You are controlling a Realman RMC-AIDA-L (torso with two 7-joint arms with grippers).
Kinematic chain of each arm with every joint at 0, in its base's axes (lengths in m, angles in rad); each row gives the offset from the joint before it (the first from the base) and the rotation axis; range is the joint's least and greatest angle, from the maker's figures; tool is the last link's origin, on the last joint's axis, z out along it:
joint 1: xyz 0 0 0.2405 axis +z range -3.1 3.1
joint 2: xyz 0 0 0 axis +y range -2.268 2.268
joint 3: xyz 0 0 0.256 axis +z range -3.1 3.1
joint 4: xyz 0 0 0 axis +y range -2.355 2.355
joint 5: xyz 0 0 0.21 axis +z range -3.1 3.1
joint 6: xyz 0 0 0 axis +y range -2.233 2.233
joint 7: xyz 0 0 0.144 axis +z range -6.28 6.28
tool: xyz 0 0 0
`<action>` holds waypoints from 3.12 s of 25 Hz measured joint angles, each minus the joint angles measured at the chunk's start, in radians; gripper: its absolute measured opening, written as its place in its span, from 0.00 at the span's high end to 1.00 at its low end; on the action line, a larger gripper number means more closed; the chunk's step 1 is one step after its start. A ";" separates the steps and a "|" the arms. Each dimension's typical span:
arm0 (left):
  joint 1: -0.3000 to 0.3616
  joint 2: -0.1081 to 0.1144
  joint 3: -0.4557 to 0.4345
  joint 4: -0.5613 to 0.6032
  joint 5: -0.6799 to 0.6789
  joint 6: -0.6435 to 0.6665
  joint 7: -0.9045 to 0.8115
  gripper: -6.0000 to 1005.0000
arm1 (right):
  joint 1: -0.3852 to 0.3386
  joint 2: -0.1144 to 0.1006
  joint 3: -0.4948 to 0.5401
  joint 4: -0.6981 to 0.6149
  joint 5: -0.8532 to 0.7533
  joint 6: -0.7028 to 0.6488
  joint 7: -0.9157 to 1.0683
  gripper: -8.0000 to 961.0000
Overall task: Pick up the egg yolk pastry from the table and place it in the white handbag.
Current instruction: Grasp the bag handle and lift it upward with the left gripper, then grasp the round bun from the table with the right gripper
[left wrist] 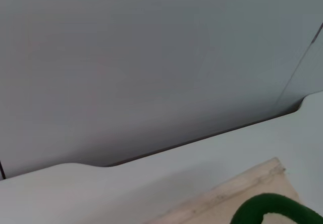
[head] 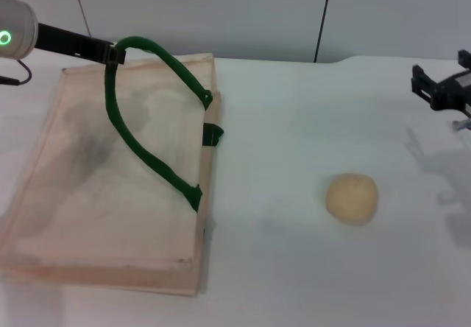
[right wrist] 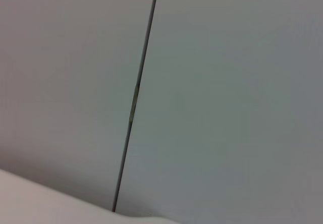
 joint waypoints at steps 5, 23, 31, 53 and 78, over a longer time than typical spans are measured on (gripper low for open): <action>0.019 0.000 -0.003 0.038 -0.037 -0.020 0.027 0.88 | -0.074 -0.020 -0.081 0.229 -0.003 -0.206 -0.001 0.21; 0.060 0.001 -0.012 0.238 -0.154 -0.098 0.043 0.88 | -0.052 -0.086 -0.224 0.385 0.288 -0.522 -0.110 0.28; 0.063 0.004 -0.015 0.257 -0.157 -0.104 0.046 0.88 | -0.052 -0.141 -0.267 0.456 0.393 -0.624 -0.112 0.30; 0.060 0.003 -0.015 0.257 -0.152 -0.105 0.043 0.88 | 0.075 -0.175 -0.286 0.360 0.538 -0.699 -0.112 0.15; 0.061 0.002 -0.014 0.284 -0.159 -0.121 0.041 0.88 | 0.155 -0.139 -0.330 0.199 0.552 -0.645 -0.112 0.15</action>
